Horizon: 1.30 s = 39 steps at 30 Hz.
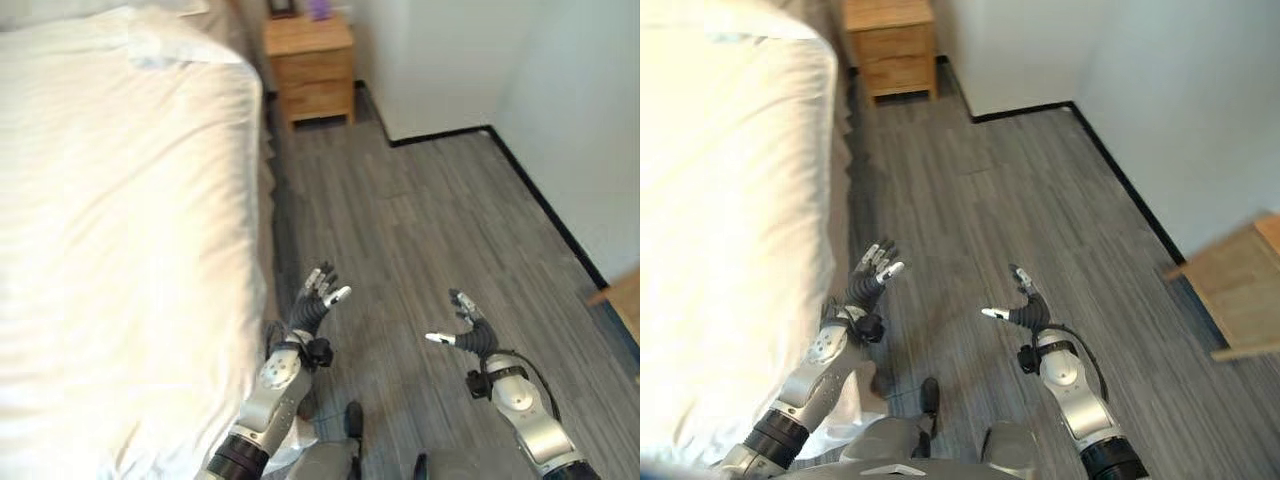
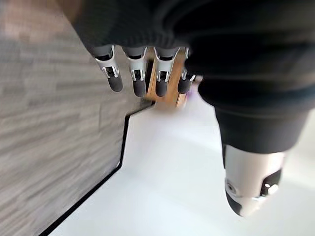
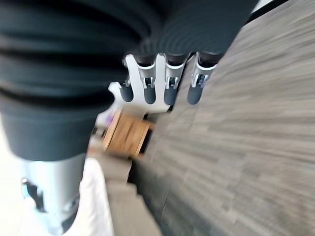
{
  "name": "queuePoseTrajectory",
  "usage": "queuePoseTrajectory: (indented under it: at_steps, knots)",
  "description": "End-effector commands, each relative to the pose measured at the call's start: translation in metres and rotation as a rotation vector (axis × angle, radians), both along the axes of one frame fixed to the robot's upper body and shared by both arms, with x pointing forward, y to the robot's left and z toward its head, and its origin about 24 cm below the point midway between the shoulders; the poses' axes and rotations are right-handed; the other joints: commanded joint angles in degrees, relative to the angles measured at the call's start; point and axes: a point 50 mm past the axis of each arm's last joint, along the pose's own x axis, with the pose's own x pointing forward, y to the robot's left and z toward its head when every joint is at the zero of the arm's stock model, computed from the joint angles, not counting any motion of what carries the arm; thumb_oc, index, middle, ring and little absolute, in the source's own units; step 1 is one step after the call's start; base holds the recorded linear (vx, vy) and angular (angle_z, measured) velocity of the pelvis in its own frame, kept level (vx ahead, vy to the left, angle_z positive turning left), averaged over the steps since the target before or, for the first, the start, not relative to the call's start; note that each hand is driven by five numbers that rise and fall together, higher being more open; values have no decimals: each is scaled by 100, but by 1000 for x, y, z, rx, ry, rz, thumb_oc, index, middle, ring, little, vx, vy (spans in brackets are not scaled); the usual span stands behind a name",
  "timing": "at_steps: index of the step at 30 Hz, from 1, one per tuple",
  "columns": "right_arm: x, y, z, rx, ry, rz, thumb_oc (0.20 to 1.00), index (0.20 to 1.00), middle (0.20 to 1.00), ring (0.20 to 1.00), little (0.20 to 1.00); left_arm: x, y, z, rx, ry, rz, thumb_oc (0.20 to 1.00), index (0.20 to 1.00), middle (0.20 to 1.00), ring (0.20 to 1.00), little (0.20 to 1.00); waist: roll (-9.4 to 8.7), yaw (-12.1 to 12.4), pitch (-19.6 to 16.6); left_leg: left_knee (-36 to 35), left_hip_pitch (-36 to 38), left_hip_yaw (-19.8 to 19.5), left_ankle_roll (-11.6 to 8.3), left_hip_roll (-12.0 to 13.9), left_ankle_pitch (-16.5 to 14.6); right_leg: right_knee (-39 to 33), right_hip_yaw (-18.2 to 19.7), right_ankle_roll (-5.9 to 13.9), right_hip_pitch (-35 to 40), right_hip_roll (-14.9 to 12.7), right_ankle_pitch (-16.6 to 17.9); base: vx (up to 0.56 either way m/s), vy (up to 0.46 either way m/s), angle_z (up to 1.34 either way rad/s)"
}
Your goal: Making the bed.
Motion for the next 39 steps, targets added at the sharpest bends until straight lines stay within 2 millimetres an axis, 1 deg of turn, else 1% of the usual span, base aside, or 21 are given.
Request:
queuePoseTrajectory:
  at_steps: [1,2,3,4,6,7,11,13,14,15,16,18,20,21,22,23,25,32,33,37,39]
  knots:
    - [3,2,9,93,-57,-21,1000,1000,1000,1000,1000,2,-8,15,-26,-87,-34,1000,1000,1000,1000,1000,-116,-175,-33,0,408,312,-879,296,-899,-1820,313,-86,192,342,1045,555,-198,81]
    - [2,0,8,93,-48,-30,1000,1000,1000,1000,1000,4,-9,15,-27,-86,-38,1000,1000,1000,1000,1000,-146,-283,-32,0,535,20,-938,282,-1029,-2397,644,5,-62,313,1383,370,-144,97]
    - [2,0,8,93,-48,-30,1000,1000,1000,1000,1000,4,-9,15,-28,-86,-38,1000,1000,1000,1000,1000,-129,-300,-24,0,549,2,-940,298,-1042,-2427,621,4,-28,324,1390,370,-168,117]
    - [2,0,7,91,-44,-30,1000,1000,1000,1000,1000,5,-9,16,-27,-91,-36,1000,1000,1000,1000,1000,-152,-330,-35,0,624,-84,-971,313,-1117,-2606,616,71,-151,231,1572,130,-59,117]
    - [2,0,6,81,-37,-27,1000,1000,1000,1000,1000,6,-7,16,-19,-91,-28,1000,1000,1000,1000,1000,-137,-358,-41,0,765,-156,-996,367,-1229,-2731,445,129,-163,173,1706,295,-153,66]
    - [2,3,5,68,-35,-13,1000,1000,1000,1000,1000,5,-5,14,-7,-83,-31,1000,1000,1000,1000,1000,-189,-323,-83,0,999,-142,-1016,415,-1419,-2915,128,145,-67,47,1829,412,-259,20]
    - [1,8,3,55,-21,32,1000,1000,1000,1000,1000,0,-3,7,-7,-67,-26,1000,1000,1000,1000,1000,-165,-292,-289,186,1377,-43,-1086,592,-1703,-2966,141,67,265,107,1891,340,-187,1]
    - [4,5,6,40,-34,49,1000,1000,1000,1000,1000,-1,-3,7,-19,-64,-24,1000,1000,1000,1000,1000,-34,-272,-298,1748,870,141,-1412,708,-1252,-3173,75,-128,802,232,1716,230,-180,-16]
    - [5,2,9,33,-43,44,1000,1000,1000,1000,1000,1,-5,9,-22,-73,-30,1000,1000,1000,1000,1000,-85,-220,-193,2526,514,102,-1500,676,-892,-3212,88,-220,978,195,1683,78,-120,-11]
    - [5,2,9,33,-44,44,1000,1000,1000,1000,1000,1,-5,9,-22,-74,-30,1000,1000,1000,1000,1000,-69,-241,-194,2648,431,69,-1507,688,-940,-3206,62,-225,961,206,1685,66,-157,-20]
    - [7,-3,14,29,-66,32,1000,1000,1000,1000,1000,4,-9,15,-22,-97,-39,1000,1000,1000,1000,1000,-177,-153,27,3615,-103,149,-1485,669,-594,-3224,94,-395,1182,153,1584,95,-134,-21]
    - [8,-6,15,29,-67,18,1000,1000,1000,1000,1000,7,-10,17,-21,-105,-36,1000,1000,1000,1000,1000,-208,-119,82,3819,-304,296,-1423,694,-730,-3224,140,-420,1244,165,1528,147,-80,-36]
    - [8,-8,12,50,-50,-8,1000,1000,1000,1000,1000,12,-13,21,-42,-110,-13,1000,1000,1000,1000,1000,-252,-51,108,3085,-573,464,-1360,758,-887,-3224,331,-366,1345,124,1367,222,25,-37]
    - [8,-8,12,50,-50,-8,1000,1000,1000,1000,1000,12,-13,21,-42,-110,-13,1000,1000,1000,1000,1000,-253,-46,114,3080,-563,469,-1360,758,-886,-3224,335,-365,1351,124,1366,178,30,-27]
    - [7,-9,10,64,-42,-17,1000,1000,1000,1000,1000,12,-13,20,-53,-102,1,1000,1000,1000,1000,1000,-250,-20,94,2665,-565,418,-1317,651,-979,-3224,409,-331,1365,136,1313,225,60,-45]
    - [6,-10,8,59,-32,-17,1000,1000,1000,1000,1000,11,-13,17,-57,-94,9,1000,1000,1000,1000,1000,-158,96,43,1677,-514,62,-1274,367,-971,-3224,596,-302,1415,272,1222,326,72,-75]
    - [7,-14,6,22,-28,-19,1000,1000,1000,1000,1000,6,-15,12,-60,-75,-8,1000,1000,1000,1000,1000,-28,156,-95,832,-231,-201,-1174,316,-856,-3224,667,-328,1502,419,1102,277,46,-75]
    - [-1,-13,3,46,-20,-31,1000,1000,1000,1000,1000,4,-15,4,-60,-36,-12,1000,1000,1000,1000,1000,-25,-45,-290,162,359,-80,-1099,374,-637,-3166,744,-429,1671,460,1086,137,36,-12]
    - [-13,-29,-65,416,243,-485,1000,1000,1000,1000,1000,-52,69,-100,309,438,364,1000,1000,1000,1000,1000,-222,-133,-724,70,198,1055,-928,404,-978,-2876,352,-102,1506,-157,1034,46,31,-4]
    - [-4,-31,-49,348,187,-427,1000,1000,1000,1000,1000,-46,70,-80,255,342,364,1000,1000,1000,1000,1000,-199,-93,-715,89,190,1005,-903,370,-989,-2852,355,-59,1468,-199,1087,-9,37,-6]
    - [4,-35,-36,242,129,-384,1000,1000,1000,1000,1000,-38,73,-60,239,237,372,1000,1000,1000,1000,1000,-211,-11,-662,149,170,961,-853,346,-1011,-2599,338,-55,1368,-204,1028,-34,42,-5]
